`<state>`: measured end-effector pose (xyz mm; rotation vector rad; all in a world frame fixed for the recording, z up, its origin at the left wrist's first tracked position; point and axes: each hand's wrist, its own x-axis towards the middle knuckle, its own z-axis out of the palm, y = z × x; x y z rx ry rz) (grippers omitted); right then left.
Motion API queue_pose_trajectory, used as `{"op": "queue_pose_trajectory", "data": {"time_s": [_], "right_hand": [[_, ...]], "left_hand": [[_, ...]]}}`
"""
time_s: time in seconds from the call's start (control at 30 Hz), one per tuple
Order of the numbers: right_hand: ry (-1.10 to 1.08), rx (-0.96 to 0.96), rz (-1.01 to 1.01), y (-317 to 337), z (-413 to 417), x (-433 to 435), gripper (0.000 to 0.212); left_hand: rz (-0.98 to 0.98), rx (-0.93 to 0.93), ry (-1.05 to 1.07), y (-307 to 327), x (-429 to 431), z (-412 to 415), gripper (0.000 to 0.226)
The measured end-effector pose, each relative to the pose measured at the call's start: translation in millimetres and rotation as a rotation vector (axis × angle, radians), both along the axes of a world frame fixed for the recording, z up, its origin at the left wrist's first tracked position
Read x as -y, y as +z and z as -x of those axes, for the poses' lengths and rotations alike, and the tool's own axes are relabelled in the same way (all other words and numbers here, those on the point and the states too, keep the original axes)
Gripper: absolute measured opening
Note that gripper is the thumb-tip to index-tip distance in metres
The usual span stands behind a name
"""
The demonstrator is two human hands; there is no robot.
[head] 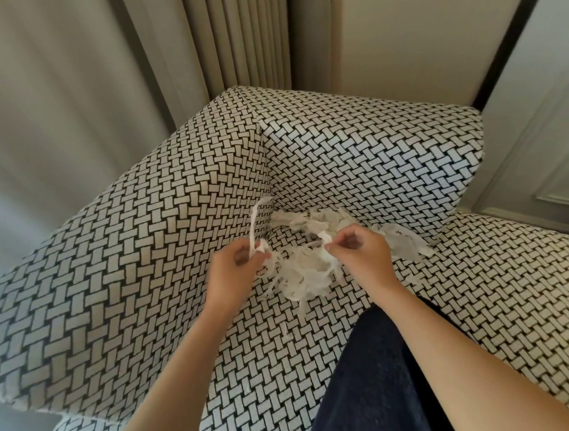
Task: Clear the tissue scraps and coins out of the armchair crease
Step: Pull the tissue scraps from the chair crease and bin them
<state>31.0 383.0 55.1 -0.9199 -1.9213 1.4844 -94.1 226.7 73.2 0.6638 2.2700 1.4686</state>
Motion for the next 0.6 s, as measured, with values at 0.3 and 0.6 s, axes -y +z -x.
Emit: {"op": "queue_pose_trajectory", "data": {"time_s": [0.3,0.6], "right_hand": [[-0.183,-0.346,0.688,13.6,-21.0,-21.2,0.011],[-0.361,-0.531,0.939,37.1,-115.3,-55.1,0.01]], "left_hand": [[-0.048,-0.097,-0.221,53.7,-41.7,-12.7,0.009],[0.144,-0.146,-0.547,67.0,-120.0,-66.7,0.009]]}}
